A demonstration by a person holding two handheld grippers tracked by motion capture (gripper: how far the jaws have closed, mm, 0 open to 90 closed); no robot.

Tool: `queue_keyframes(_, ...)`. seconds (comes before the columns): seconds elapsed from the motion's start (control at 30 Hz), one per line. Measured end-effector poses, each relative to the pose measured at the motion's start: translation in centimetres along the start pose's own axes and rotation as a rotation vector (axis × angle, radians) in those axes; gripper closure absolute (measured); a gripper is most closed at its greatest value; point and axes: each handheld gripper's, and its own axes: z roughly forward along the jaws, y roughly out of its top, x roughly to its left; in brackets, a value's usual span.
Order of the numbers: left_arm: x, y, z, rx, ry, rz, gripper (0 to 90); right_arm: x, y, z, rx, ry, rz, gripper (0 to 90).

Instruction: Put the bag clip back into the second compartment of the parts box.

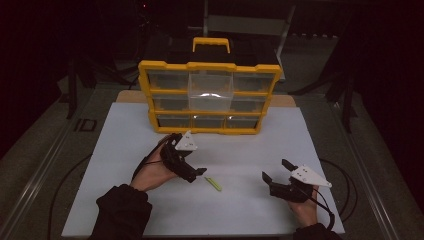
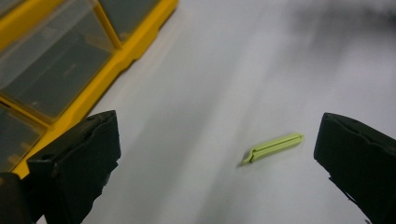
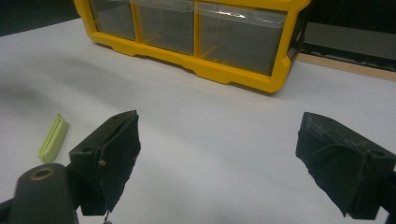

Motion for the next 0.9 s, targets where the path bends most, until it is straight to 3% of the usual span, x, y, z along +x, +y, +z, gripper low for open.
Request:
queue_keyframes(0.27, -0.3, 0.7, 1.2, 0.062, -0.05, 0.035, 1.5, 0.0, 0.0, 0.1, 0.005, 0.0, -0.005, 13.4)
queue_keyframes(0.53, -0.4, 1.4, 2.9, 0.118, -0.135, 0.061, 1.6, 0.0, -0.1, 0.1, 0.007, 0.0, -0.003, 13.4)
queue_keyframes(0.9, -0.7, 1.7, 4.9, 0.186, -0.171, 0.077, 4.7, 0.0, -0.1, 0.0, 0.008, 0.001, -0.005, 13.5)
